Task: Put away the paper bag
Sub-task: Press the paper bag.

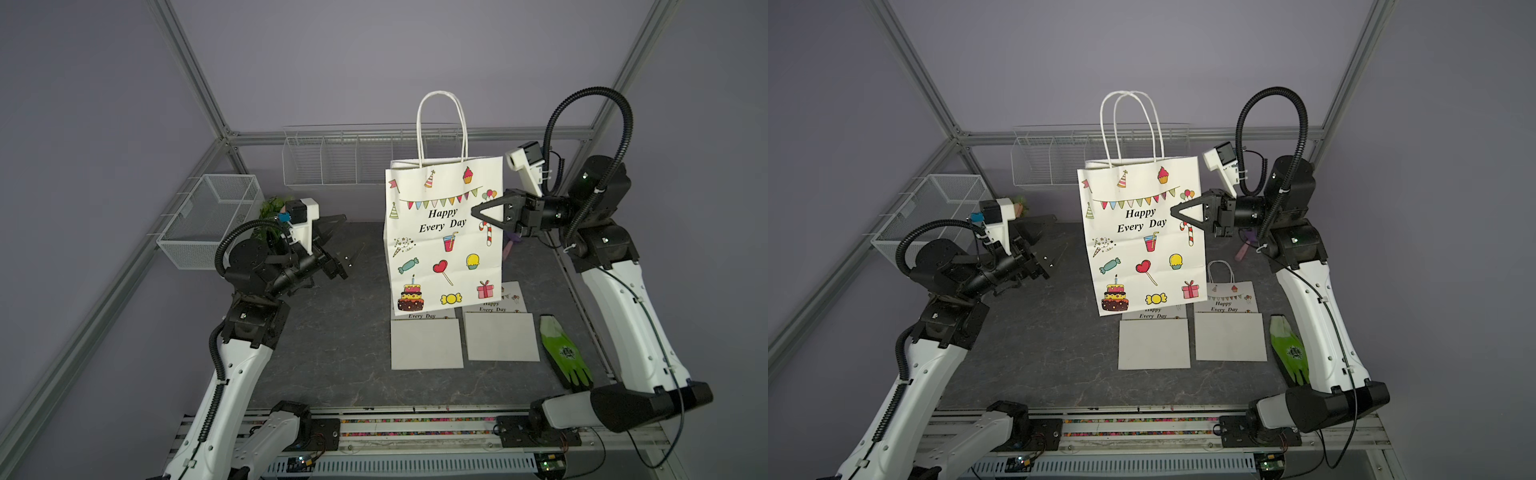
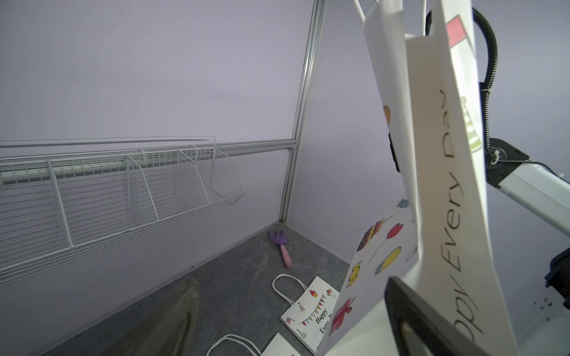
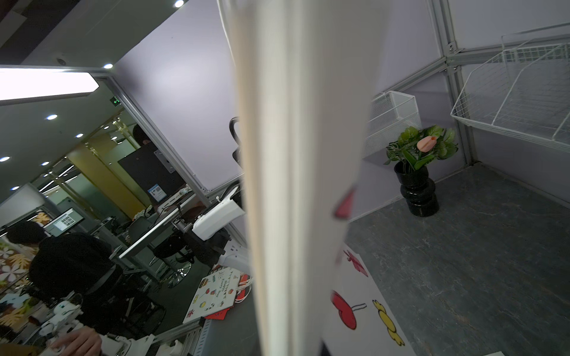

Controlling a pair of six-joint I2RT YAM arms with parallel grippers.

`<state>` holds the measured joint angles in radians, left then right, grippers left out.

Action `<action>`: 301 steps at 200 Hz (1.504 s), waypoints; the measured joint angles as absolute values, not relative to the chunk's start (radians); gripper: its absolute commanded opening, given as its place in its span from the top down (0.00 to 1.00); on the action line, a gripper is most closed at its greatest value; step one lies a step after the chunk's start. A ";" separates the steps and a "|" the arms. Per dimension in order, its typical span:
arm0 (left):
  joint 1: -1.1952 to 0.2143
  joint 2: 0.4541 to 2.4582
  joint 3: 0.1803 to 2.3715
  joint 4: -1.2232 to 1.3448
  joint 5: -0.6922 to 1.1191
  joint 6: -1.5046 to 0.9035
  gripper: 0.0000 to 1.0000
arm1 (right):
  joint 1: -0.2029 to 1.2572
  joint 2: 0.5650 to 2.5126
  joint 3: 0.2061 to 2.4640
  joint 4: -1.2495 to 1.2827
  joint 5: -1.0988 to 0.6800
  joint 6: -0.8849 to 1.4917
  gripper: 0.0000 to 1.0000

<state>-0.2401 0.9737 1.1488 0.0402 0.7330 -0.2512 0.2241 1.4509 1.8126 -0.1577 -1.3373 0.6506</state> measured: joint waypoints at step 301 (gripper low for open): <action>-0.311 1.033 1.148 0.140 1.024 -0.311 0.56 | 0.421 1.702 2.080 -0.202 -1.383 0.784 0.93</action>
